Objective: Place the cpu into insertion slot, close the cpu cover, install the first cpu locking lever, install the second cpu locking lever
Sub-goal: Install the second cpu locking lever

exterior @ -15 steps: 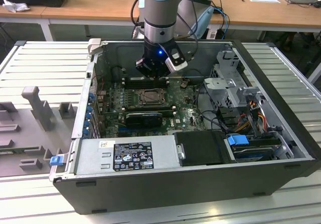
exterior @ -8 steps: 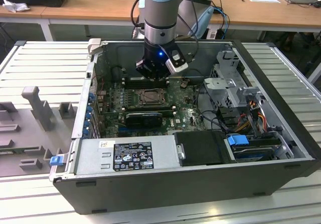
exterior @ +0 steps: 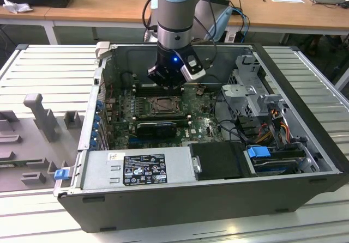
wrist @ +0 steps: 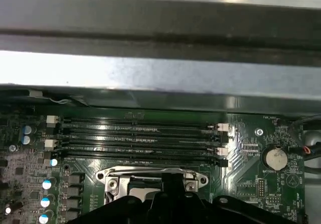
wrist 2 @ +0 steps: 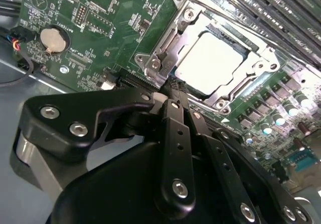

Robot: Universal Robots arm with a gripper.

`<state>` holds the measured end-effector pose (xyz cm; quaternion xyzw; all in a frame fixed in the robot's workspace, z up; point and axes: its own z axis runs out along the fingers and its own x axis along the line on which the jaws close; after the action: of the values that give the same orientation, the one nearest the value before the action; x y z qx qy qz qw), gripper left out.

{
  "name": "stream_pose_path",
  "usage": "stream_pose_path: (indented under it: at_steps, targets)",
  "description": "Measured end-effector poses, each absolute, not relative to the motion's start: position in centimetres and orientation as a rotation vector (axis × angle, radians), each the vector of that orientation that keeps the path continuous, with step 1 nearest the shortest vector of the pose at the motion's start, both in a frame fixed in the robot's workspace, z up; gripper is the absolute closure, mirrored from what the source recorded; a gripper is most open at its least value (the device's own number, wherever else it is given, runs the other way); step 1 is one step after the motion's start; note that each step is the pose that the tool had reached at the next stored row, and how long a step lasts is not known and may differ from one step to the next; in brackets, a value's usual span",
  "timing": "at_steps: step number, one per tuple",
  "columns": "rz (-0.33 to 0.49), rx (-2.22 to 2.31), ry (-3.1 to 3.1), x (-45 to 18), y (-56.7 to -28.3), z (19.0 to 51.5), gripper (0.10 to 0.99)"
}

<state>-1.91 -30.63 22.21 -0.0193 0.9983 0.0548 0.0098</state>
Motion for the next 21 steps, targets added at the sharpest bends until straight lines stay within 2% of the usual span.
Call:
stream_pose_path:
  at_steps: [7, 10, 16, 21]
  targets:
    - [0.172, -0.061, 3.117, -1.9, -30.9, 23.9, 0.98]
    - [0.172, -0.061, 3.117, -1.9, -33.8, 23.8, 0.98]
    - [0.175, -0.06, 3.124, -1.9, -36.9, 23.5, 0.98]
    - [0.199, -0.064, 3.123, -2.9, -37.7, 23.2, 0.98]
